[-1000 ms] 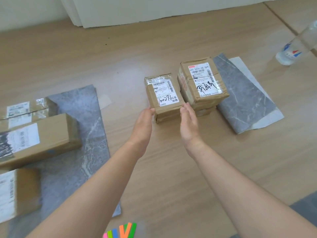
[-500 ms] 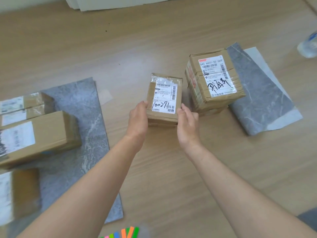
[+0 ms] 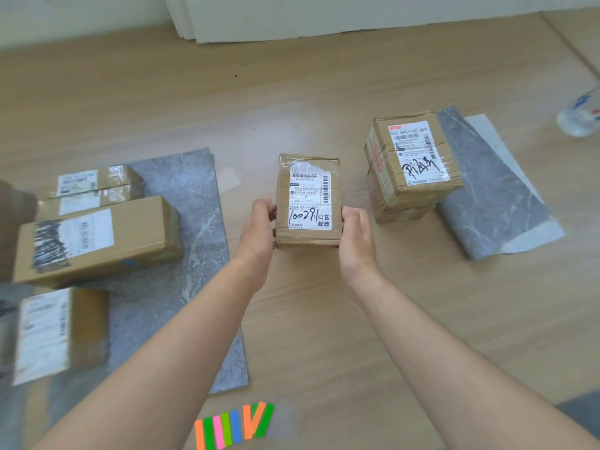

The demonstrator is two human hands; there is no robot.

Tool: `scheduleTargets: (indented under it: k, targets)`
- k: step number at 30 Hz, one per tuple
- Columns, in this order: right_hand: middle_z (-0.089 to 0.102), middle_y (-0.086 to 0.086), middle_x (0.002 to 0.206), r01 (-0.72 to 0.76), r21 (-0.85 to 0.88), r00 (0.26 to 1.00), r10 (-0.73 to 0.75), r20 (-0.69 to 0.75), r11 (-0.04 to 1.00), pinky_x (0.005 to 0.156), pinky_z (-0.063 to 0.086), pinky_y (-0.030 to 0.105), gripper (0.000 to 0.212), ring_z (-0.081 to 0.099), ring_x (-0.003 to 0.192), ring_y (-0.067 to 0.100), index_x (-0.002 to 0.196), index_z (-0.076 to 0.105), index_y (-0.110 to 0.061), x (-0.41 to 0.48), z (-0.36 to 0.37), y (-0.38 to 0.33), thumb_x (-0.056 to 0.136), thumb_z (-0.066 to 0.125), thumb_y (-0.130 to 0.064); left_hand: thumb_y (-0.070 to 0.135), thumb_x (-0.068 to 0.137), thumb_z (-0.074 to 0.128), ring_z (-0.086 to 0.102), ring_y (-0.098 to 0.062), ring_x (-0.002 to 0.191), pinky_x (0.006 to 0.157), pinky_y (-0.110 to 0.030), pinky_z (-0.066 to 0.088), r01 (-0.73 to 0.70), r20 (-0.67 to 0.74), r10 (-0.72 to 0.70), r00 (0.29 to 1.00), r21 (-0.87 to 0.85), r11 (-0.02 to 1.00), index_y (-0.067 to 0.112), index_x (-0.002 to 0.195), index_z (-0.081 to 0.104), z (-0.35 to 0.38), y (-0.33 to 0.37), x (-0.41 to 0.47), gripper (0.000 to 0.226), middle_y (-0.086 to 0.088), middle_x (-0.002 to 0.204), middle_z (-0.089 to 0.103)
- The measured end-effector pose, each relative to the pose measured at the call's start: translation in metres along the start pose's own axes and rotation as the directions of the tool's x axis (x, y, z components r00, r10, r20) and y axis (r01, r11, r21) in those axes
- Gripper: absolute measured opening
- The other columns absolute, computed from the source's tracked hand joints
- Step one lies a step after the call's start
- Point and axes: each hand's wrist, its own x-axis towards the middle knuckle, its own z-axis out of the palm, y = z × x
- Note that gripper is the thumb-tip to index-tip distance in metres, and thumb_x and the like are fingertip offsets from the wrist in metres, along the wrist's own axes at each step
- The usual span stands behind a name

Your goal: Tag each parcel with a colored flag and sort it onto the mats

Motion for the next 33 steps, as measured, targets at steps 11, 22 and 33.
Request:
scheduleTargets:
  k: [11,22,33]
  targets:
    - [0.060,-0.013,0.130,0.159,0.027,0.987,-0.160,0.006,0.987,0.107,0.040,0.032,0.037,0.052,0.123,0.010,0.135,0.055,-0.027,-0.087,-0.019,-0.063,0.103,0.044,-0.040,0.044,0.104,0.033,0.062,-0.024,0.095,0.096,-0.041,0.047,-0.180,0.058,0.186,0.981,-0.097,0.979,0.019,0.097,0.064,-0.034,0.045,-0.093,0.040,0.005,0.098,0.069]
    - [0.076,-0.014,0.102,0.385,0.035,0.921,-0.386,0.053,0.922,0.098,0.050,0.036,0.039,0.067,0.104,0.007,0.101,0.073,-0.027,-0.197,-0.034,-0.113,0.096,0.038,-0.043,0.056,0.104,0.027,0.067,-0.026,0.103,0.097,-0.035,0.052,-0.330,0.124,0.349,0.929,-0.148,0.932,0.024,0.124,0.066,-0.089,0.073,-0.197,0.054,0.000,0.122,0.068]
    - [0.078,-0.004,0.095,0.459,0.106,0.883,-0.466,0.060,0.882,0.074,0.048,0.028,0.041,0.072,0.090,0.011,0.107,0.068,-0.014,-0.340,-0.005,-0.167,0.100,0.037,-0.039,0.060,0.103,0.024,0.064,-0.028,0.101,0.100,-0.038,0.050,-0.462,0.179,0.478,0.860,-0.125,0.878,0.024,0.128,0.064,-0.194,0.113,-0.309,0.059,0.000,0.128,0.065]
